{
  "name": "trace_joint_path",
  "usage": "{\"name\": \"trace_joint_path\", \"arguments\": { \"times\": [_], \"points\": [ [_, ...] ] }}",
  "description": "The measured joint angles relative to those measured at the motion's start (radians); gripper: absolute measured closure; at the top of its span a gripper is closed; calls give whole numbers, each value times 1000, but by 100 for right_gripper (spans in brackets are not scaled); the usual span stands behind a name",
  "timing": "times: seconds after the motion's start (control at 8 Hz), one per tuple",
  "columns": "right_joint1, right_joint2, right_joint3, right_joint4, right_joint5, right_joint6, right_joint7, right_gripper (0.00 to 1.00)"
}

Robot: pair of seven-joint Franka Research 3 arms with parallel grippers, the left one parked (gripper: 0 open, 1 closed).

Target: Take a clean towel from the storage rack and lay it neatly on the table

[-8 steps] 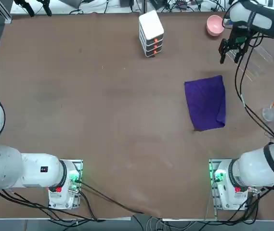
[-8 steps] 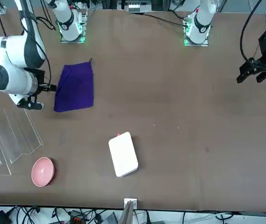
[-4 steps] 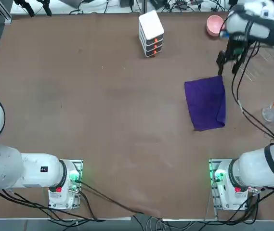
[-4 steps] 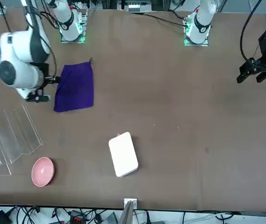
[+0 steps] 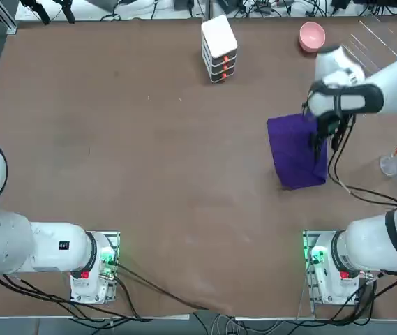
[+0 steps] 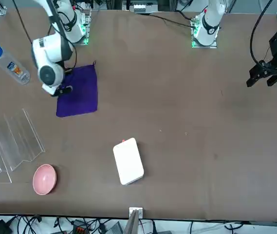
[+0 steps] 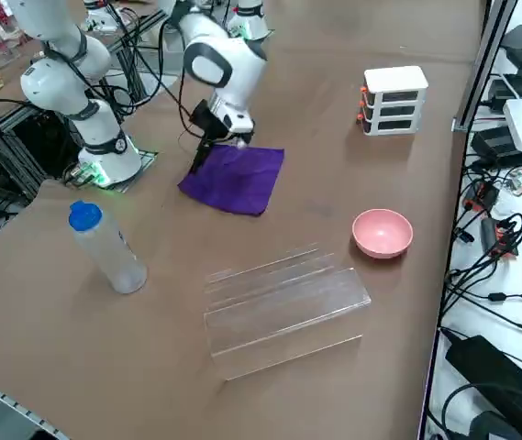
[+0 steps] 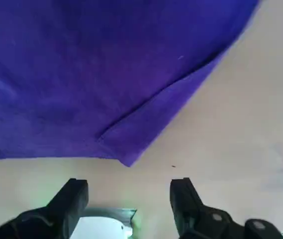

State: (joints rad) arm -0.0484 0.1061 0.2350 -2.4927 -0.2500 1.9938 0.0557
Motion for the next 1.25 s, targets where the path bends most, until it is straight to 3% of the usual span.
{"name": "trace_joint_path", "arguments": {
  "times": [0.12, 0.38, 0.5, 0.88, 1.25],
  "points": [
    [-2, 18, 7, -43, -29, 49, 0, 2],
    [-4, 61, 29, -54, -119, 94, 5, 15],
    [-5, 73, 38, -54, -144, 102, 17, 41],
    [-8, 88, 106, -54, -149, 115, 59, 49],
    [-13, 109, 109, -54, -180, 118, 61, 54]
  ]
}}
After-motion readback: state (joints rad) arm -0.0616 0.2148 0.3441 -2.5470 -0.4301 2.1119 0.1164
